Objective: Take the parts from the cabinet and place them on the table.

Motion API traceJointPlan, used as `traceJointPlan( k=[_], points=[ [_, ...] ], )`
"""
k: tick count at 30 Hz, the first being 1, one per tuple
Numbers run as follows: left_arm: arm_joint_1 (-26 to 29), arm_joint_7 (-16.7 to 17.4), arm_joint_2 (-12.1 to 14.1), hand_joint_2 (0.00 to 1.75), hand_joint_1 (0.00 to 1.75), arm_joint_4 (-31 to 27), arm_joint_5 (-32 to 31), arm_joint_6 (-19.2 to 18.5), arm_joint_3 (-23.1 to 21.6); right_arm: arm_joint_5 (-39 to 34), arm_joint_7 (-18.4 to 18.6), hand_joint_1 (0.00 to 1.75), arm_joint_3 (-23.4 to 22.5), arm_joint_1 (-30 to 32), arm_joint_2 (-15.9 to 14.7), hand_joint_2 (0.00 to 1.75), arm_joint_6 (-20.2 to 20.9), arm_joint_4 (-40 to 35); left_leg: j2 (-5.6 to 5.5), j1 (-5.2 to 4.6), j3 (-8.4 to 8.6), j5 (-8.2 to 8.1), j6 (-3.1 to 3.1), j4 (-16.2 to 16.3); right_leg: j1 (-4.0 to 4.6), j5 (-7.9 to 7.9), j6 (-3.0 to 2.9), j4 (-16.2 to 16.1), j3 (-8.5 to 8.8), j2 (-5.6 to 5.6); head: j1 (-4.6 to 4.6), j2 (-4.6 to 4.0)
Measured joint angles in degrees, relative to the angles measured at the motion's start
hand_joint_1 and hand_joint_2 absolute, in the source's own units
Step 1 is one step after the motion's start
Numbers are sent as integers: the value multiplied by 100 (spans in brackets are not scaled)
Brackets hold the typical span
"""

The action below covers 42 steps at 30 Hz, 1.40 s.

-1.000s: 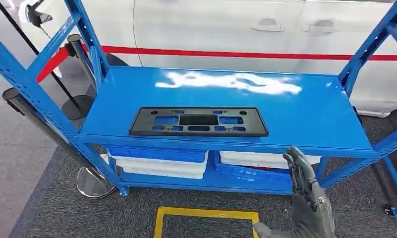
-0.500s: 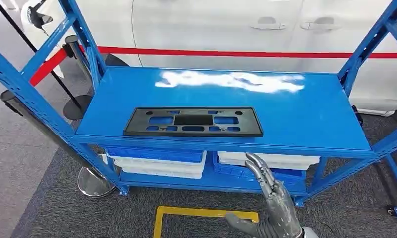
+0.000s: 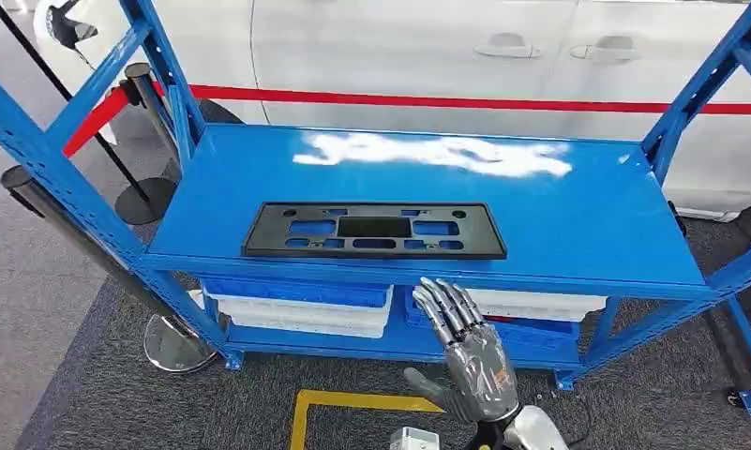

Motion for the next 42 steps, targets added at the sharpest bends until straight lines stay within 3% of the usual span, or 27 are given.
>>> traceJointPlan(
  k=[2, 4, 5, 6, 7, 9, 10, 11, 14, 16, 17, 19, 20, 21, 22, 24, 25, 26, 27, 31, 33, 35, 36, 38, 40, 41, 42],
  points=[
    [-11, 0, 2, 0, 0, 0, -46, -17, -22, 302, 205, 0, 109, -193, 44, 175, -115, 172, 11, -5, -2, 26, 70, -19, -14, -337, 24, 488, -211, 3, 44, 0],
    [-13, 0, 15, 0, 0, 0, -72, -39, -42, 568, 426, 0, 236, -357, 76, 175, -197, 356, 13, -25, -19, 28, 83, -16, -16, -748, 48, 1415, -654, 2, 46, 0],
    [-12, 0, 24, 0, 0, 0, -105, -57, -52, 689, 531, 0, 318, -429, 98, 175, -229, 458, 10, -37, -20, 27, 86, -13, -16, -809, 50, 1703, -800, 2, 46, 0],
    [-10, 0, 28, 0, 0, 0, -120, -72, -57, 790, 668, 0, 399, -505, 103, 175, -258, 544, 5, -46, -16, 26, 87, -9, -15, -736, 42, 1734, -825, 2, 48, 0],
    [-10, 0, 33, 0, 0, 0, -133, -90, -61, 899, 797, 0, 493, -606, 116, 175, -295, 637, -4, -57, -9, 21, 89, -2, -8, -522, 15, 1481, -717, 2, 48, 0],
    [-15, 0, 33, 0, 0, 0, -155, -111, -87, 1092, 1048, 0, 692, -814, 164, 175, -362, 795, -12, -78, 19, 5, 87, 6, 33, 0, -82, 511, -250, 4, 50, 0],
    [-13, 0, 31, 0, 0, 2, -162, -125, -107, 1176, 1163, 0, 785, -926, 188, 175, -396, 863, -10, -79, 21, -2, 81, 5, 75, 73, -157, 94, -72, 3, 48, 0],
    [-23, 0, 24, 0, 0, 11, -170, -144, -125, 1265, 1285, 0, 885, -1025, 216, 175, -426, 951, -6, -131, -13, -22, 45, 42, 83, 39, -172, 0, -29, -10, 37, 0],
    [-30, 7, 39, 0, 0, 11, -216, -206, -138, 1521, 1642, 0, 1172, -1273, 306, 175, -511, 1198, -3, -80, -11, -5, -41, 3, 117, 48, -184, 5, -54, 6, 46, 0],
    [-37, 7, 74, 0, 0, 11, -221, -262, -140, 1696, 1860, 0, 1355, -1447, 402, 175, -559, 1371, -2, -86, -23, -83, -123, 103, 35, 87, -245, -100, 10, -7, 48, -2],
    [-41, 9, 74, 0, 0, 11, -221, -304, -140, 1797, 1987, 0, 1462, -1552, 464, 175, -601, 1480, 5, -77, -153, -242, -164, 366, 27, 72, -293, -107, 14, -13, 15, 0],
    [-36, 9, 79, 0, 0, 11, -221, -376, -140, 1967, 2188, 0, 1650, -1714, 546, 175, -656, 1663, 5, -29, -601, -649, -233, 1247, 31, 59, -313, -105, 17, -24, 9, 0],
    [-30, 9, 85, 0, 0, 13, -221, -422, -140, 2068, 2298, 0, 1770, -1777, 588, 175, -684, 1783, 6, -11, -798, -755, -264, 1605, 31, 51, -310, -101, 16, -25, 7, 0],
    [-27, 9, 90, 0, 0, 13, -219, -467, -140, 2171, 2429, 0, 1870, -1840, 627, 175, -721, 1901, 8, 14, -902, -728, -291, 1755, 27, 43, -300, -95, 23, -21, -5, 0],
    [-26, 9, 101, 0, 0, 13, -216, -516, -140, 2271, 2529, 0, 1939, -1878, 660, 175, -739, 1976, 8, 36, -856, -558, -310, 1610, 19, 28, -281, -91, 41, -16, -4, 0],
    [-27, 7, 118, 0, 0, 13, -210, -631, -138, 2517, 2738, 0, 2013, -1941, 756, 175, -830, 2135, 18, 73, -434, -5, -328, 693, -3, -27, -233, -71, 108, -14, -6, 0],
    [-27, 7, 120, 0, 0, 13, -208, -675, -138, 2615, 2799, 0, 2052, -1998, 797, 175, -859, 2213, 30, 90, -225, 185, -330, 229, -10, -60, -200, -51, 135, -13, -15, 0],
    [-30, 7, 116, 0, 0, 17, -199, -708, -138, 2677, 2836, 0, 2076, -2043, 822, 175, -885, 2273, 26, 45, -163, 47, -320, 120, 30, -88, -154, -32, 120, -8, -34, 0],
    [-40, -2, 116, 0, 0, 17, -181, -726, -138, 2708, 2841, 0, 2087, -2064, 846, 175, -907, 2306, 6, 45, -158, 53, -225, 92, 29, -95, -121, -16, 102, -5, -57, 0],
    [-8, 0, 116, 0, 0, 17, -148, -745, -135, 2751, 2771, 0, 2096, -2076, 896, 175, -929, 2439, 2, 55, -85, 31, -37, 41, 10, -111, -1, 78, 109, -5, -20, 0],
    [-13, 0, 118, 0, 0, 17, -125, -743, -133, 2751, 2662, 0, 2094, -2079, 918, 175, -937, 2483, 5, 52, -41, -5, 25, 39, 16, -396, 14, 666, -200, -3, 29, 0],
    [-17, 0, 120, 0, 0, 15, -122, -743, -133, 2751, 2552, 0, 2078, -2041, 924, 175, -937, 2537, 5, 21, -19, -41, 71, 40, 16, -751, 25, 1551, -743, -4, 37, 0],
    [-12, 4, 120, 0, 0, 15, -120, -741, -129, 2751, 2494, 0, 2059, -2011, 924, 175, -937, 2568, 0, 3, 4, -64, 82, 40, 17, -761, 19, 1772, -924, -4, 46, 0],
    [-1, 20, 120, 0, 0, 15, -120, -741, -127, 2751, 2415, 0, 2000, -1966, 942, 175, -937, 2612, -15, -28, 89, -122, 80, 40, 30, -381, -36, 1409, -865, -3, 50, 0],
    [-3, 26, 120, 0, 0, 17, -122, -743, -125, 2751, 2349, 0, 1919, -1959, 977, 175, -940, 2636, -20, -70, 211, -201, 65, 39, 94, 272, -179, 420, -461, -2, 57, 0],
    [9, 31, 90, 0, 0, 31, -127, -743, -124, 2753, 2301, 0, 1875, -1956, 990, 175, -940, 2651, -12, -61, 241, -233, 49, 24, 130, 282, -260, 181, -349, -11, 42, 0],
    [-8, 31, 92, 0, 0, 35, -142, -743, -125, 2751, 2256, 0, 1827, -1950, 1007, 175, -940, 2668, -25, -60, 239, -248, 15, 19, 156, 22, -275, 101, -351, -5, 6, 0]
  ],
)
